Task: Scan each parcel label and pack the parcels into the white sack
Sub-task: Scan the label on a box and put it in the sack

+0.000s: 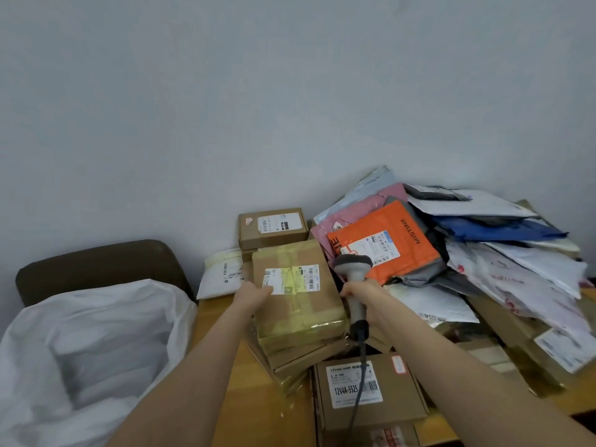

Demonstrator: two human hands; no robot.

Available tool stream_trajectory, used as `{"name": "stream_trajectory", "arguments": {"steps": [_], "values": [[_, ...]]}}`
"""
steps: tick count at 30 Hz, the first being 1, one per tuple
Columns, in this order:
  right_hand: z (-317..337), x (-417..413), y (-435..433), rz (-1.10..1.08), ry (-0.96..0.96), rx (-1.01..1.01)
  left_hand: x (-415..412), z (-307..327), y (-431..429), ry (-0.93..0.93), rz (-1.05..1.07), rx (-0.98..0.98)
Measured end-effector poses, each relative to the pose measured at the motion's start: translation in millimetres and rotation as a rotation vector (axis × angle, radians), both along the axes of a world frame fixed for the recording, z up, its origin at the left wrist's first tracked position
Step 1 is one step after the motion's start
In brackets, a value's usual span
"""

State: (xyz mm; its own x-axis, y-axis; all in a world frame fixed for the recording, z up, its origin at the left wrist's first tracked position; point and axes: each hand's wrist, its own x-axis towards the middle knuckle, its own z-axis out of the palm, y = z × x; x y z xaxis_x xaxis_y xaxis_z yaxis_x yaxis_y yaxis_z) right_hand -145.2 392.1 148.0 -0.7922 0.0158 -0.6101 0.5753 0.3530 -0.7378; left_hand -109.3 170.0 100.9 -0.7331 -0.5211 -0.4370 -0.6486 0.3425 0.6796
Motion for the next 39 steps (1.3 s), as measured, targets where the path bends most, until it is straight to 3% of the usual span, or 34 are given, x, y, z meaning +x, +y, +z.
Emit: {"name": "stream_trajectory", "arguments": {"steps": [6, 9, 11, 14, 16, 20, 26, 30, 33, 39], "values": [[6, -11, -16, 0.022, 0.119, -0.121, 8, -3, -3, -0.013, 0.093, 0.286], [15, -24, -24, -0.046, 0.183, -0.125, 13, -2, -12, -0.085, 0.016, 0.394], [16, -30, -27, -0.093, 0.205, -0.061, 8, -1, -23, -0.059, -0.039, 0.165], [12, -26, -26, -0.104, 0.175, 0.065, -10, 2, -45, -0.023, -0.022, -0.377], [8, -17, -28, -0.112, 0.105, 0.064, -27, -1, -58, 0.036, -0.106, -0.423], [-5, 1, -39, -0.164, 0.029, -0.044, -51, -14, -63, 0.01, -0.275, -0.302], [10, -8, -37, -0.156, 0.169, -0.084, -40, -13, -77, -0.036, -0.159, -0.253], [27, -14, -40, -0.017, 0.231, -0.028, -15, -7, -96, 0.091, 0.072, 0.16], [30, -8, -46, 0.084, 0.265, 0.005, 5, 3, -111, 0.09, 0.122, 0.437], [35, 0, -52, 0.154, 0.295, -0.012, 37, 26, -128, 0.008, 0.124, 0.496]]}}
